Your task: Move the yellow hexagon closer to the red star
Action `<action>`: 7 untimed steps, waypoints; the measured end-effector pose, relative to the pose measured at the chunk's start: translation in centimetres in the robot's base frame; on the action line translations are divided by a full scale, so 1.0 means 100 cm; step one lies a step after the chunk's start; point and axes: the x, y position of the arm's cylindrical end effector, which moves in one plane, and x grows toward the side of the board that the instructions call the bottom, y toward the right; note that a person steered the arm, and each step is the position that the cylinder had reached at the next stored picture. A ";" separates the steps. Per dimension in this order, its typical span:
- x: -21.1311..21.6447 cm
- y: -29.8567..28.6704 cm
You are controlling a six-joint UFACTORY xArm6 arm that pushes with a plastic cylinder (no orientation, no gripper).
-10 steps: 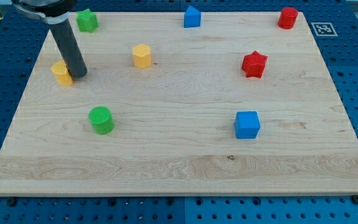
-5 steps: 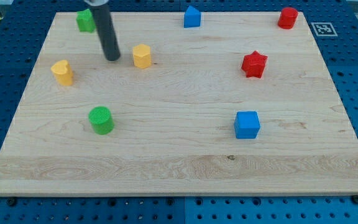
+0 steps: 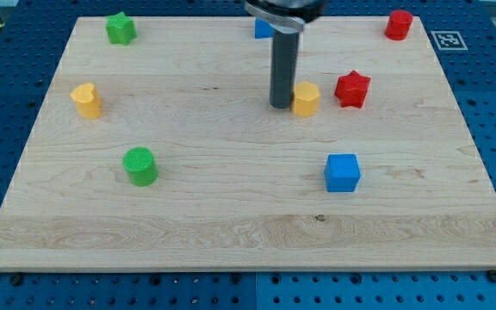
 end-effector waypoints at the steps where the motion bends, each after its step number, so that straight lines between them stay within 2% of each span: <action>1: 0.026 0.013; 2: 0.033 0.015; 3: 0.018 -0.037; 4: -0.025 -0.051; 5: -0.025 -0.010; 7: 0.016 0.054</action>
